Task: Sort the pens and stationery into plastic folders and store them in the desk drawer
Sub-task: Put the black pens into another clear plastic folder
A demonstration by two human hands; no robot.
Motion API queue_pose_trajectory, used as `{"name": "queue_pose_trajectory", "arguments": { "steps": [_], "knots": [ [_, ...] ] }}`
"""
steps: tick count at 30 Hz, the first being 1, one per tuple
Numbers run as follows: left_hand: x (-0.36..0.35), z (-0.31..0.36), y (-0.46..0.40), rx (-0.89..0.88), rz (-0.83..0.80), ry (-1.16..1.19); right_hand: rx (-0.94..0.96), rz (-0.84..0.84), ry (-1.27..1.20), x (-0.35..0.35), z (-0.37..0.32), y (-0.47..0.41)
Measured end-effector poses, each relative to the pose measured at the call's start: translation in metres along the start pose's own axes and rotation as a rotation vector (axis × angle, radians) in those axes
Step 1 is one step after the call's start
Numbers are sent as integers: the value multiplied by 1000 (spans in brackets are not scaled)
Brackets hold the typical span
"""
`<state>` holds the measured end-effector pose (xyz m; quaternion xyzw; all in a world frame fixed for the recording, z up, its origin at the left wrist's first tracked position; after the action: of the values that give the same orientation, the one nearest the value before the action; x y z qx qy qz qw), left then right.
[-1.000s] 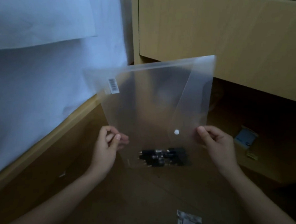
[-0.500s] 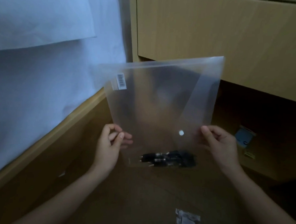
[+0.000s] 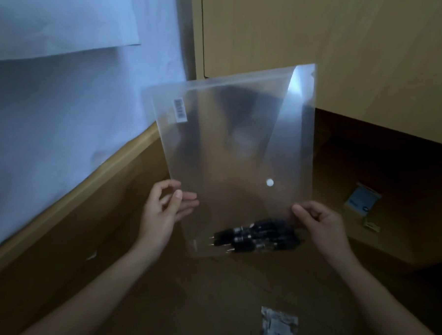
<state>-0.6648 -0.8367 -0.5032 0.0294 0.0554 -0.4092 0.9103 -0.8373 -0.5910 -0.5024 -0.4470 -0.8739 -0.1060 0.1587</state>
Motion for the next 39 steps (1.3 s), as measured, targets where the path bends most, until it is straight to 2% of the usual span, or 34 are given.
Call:
{"name": "queue_pose_trajectory", "arguments": {
  "steps": [5, 9, 11, 14, 19, 24, 29, 32, 36, 39],
  "knots": [
    [-17, -46, 20, 204, -211, -155, 33, 47, -139, 1, -15, 5],
    [-11, -50, 25, 184, -159, -77, 104, 45, -178, 8, -28, 2],
    [-10, -42, 24, 160, -174, -34, 67, -11, -137, 8, -18, 4],
    [-9, -41, 25, 133, -205, -93, -28, -59, -70, 5, 12, 9],
    [-8, -52, 32, 184, -207, -62, -90, -11, -128, 0, 20, 17],
    [-6, -17, 33, 15, -150, 53, 231, 69, -3, 23, -48, 26],
    [-6, -41, 38, 112, -94, 50, 182, -2, 65, 1, -41, 21],
    [-6, -43, 41, 124, -119, 60, 258, 15, 69, 6, -53, 26],
    [-18, -40, 39, 125, -132, 121, 384, 130, 95, 22, -82, 29],
    [-17, -48, 39, 189, -121, 82, 317, 86, 99, 17, -68, 23]
  ]
}}
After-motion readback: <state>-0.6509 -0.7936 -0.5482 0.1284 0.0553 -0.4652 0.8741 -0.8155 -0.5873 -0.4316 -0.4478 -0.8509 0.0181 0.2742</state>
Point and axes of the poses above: each hand's wrist, its own y-axis away from the middle knuckle, its own x-axis out of the back of the hand, z = x × y, the point moved 9 cm from there along -y, towards the middle knuckle, and after that the axes turned 6 degrees about -z, right-handed, at the moved point
